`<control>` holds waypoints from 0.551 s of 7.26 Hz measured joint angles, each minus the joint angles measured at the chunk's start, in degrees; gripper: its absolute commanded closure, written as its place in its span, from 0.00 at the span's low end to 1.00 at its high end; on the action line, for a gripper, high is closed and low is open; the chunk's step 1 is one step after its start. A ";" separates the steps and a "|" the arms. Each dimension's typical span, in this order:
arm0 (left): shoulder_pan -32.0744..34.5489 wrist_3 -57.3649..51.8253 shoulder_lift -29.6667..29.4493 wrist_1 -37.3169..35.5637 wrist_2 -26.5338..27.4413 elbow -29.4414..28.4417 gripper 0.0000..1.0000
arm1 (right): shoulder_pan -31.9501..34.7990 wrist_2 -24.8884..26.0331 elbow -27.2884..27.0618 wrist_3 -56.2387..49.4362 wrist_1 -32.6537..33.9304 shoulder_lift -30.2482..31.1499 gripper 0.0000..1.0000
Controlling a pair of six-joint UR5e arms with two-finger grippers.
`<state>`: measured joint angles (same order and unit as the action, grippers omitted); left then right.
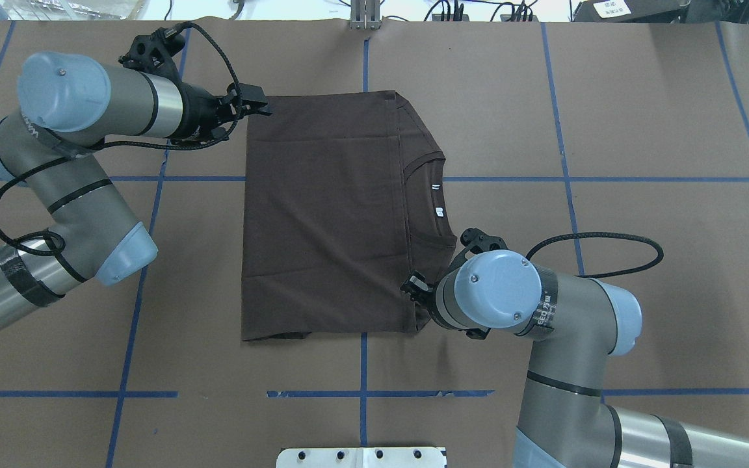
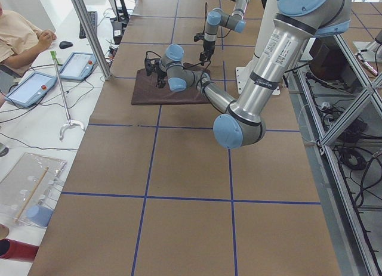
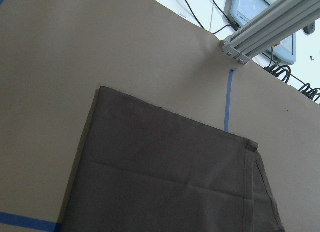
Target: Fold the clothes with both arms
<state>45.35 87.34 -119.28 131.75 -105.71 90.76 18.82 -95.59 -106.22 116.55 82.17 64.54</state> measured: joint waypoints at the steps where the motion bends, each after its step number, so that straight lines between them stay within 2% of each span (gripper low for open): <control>1: 0.00 0.01 0.01 0.00 0.03 0.01 0.00 | -1.11 2.38 0.42 6.19 -0.63 -0.35 0.27; 4: 0.00 0.02 0.01 -0.08 0.09 0.03 0.00 | -1.97 4.61 5.07 14.85 -1.18 -3.81 0.25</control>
<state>45.35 87.36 -119.27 131.67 -105.62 90.79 16.85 -90.97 -101.15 131.40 81.00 60.72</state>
